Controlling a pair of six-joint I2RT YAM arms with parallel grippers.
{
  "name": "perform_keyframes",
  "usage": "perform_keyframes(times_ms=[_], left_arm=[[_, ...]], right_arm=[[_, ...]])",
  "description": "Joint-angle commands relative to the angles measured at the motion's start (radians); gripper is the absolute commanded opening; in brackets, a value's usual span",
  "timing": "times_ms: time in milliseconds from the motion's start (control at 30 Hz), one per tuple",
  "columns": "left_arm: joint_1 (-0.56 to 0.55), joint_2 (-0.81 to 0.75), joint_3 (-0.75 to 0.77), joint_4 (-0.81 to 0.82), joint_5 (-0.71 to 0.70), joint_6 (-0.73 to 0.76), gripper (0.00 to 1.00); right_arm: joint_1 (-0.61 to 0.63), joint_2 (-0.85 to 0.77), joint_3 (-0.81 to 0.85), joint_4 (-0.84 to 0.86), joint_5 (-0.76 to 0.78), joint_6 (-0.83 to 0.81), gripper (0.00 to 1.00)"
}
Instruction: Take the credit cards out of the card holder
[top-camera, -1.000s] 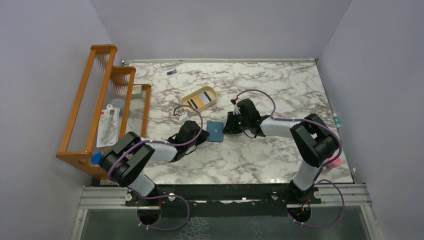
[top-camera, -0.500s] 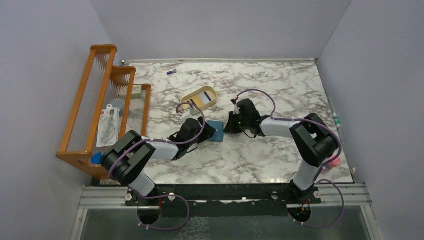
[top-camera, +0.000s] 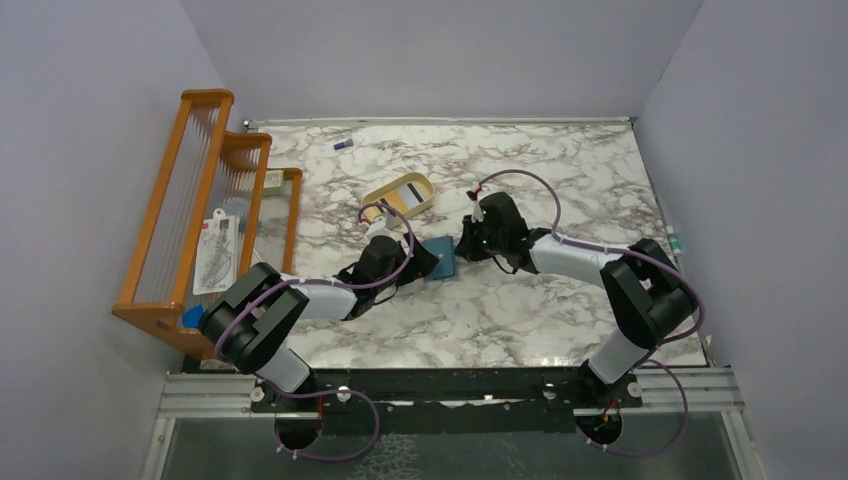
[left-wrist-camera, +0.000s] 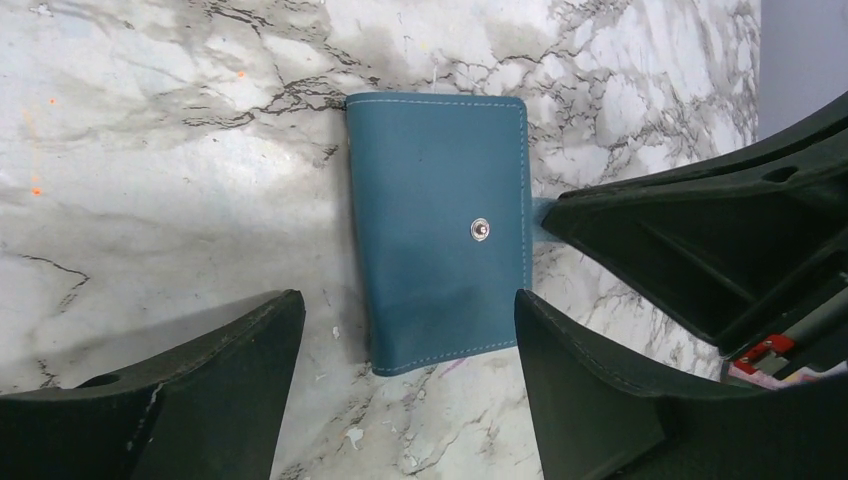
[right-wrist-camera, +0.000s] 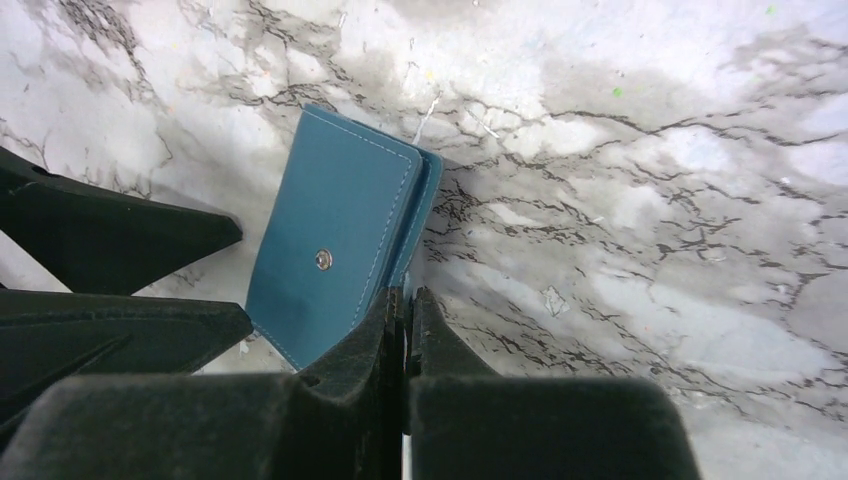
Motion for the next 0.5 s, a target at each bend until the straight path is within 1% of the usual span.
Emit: perform_keyframes(times_ms=[0, 167, 267, 367, 467], left_arm=[[-0.001, -0.028, 0.009, -0.036, 0.041, 0.056, 0.78], [0.002, -0.049, 0.017, 0.006, 0.099, 0.103, 0.81], [0.007, -0.034, 0.017, 0.073, 0.162, 0.123, 0.85], [0.015, 0.004, 0.020, 0.136, 0.234, 0.112, 0.87], [0.024, 0.061, 0.009, 0.240, 0.296, 0.072, 0.88]], right_arm=[[-0.005, -0.062, 0.011, -0.012, 0.038, -0.050, 0.01], [-0.006, -0.085, 0.031, -0.030, 0.022, -0.078, 0.01], [-0.008, -0.099, 0.040, -0.036, 0.007, -0.086, 0.01], [-0.009, -0.113, 0.050, -0.038, -0.011, -0.092, 0.01], [-0.009, -0.121, 0.058, -0.046, -0.022, -0.104, 0.01]])
